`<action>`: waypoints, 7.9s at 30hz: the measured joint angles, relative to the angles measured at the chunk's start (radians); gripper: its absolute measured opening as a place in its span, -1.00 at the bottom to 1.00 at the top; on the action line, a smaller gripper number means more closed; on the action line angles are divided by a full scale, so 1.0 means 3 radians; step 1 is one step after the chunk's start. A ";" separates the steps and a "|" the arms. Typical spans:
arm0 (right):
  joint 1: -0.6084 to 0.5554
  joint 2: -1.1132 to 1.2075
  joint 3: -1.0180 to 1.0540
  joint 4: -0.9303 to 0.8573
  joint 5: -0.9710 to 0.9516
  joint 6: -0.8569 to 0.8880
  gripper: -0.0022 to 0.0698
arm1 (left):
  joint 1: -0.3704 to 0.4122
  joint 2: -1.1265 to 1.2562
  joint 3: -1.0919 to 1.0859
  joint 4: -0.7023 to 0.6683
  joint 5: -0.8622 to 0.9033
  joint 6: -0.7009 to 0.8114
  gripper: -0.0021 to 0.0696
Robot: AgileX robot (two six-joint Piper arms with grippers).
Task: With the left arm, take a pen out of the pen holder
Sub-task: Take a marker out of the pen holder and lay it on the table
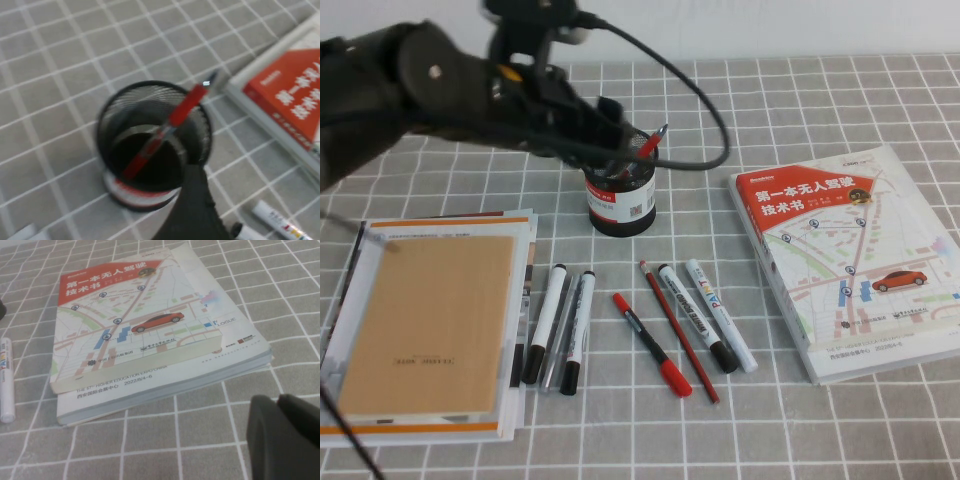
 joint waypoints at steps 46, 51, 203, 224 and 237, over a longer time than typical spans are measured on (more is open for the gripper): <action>0.0000 0.0000 0.0000 0.0000 0.0000 0.0000 -0.97 | -0.0008 0.1439 -0.0961 -0.1446 -0.0504 0.2019 -0.12; 0.0000 0.0000 0.0000 0.0000 0.0000 0.0000 -0.97 | -0.0008 0.1439 -0.0961 -0.1497 -0.0525 0.2033 -0.74; 0.0000 0.0000 0.0000 0.0000 0.0000 0.0000 -0.97 | 0.0999 -0.5304 0.4722 0.1418 -0.1710 -0.1899 -0.94; 0.0000 0.0000 0.0000 0.0000 0.0000 0.0000 -0.97 | 0.1596 -0.5613 0.4763 0.0855 -0.0571 -0.0403 -0.94; 0.0000 0.0000 0.0000 0.0000 0.0000 0.0000 -0.97 | 0.1596 -0.5618 0.4763 0.0791 -0.0549 -0.0372 -0.94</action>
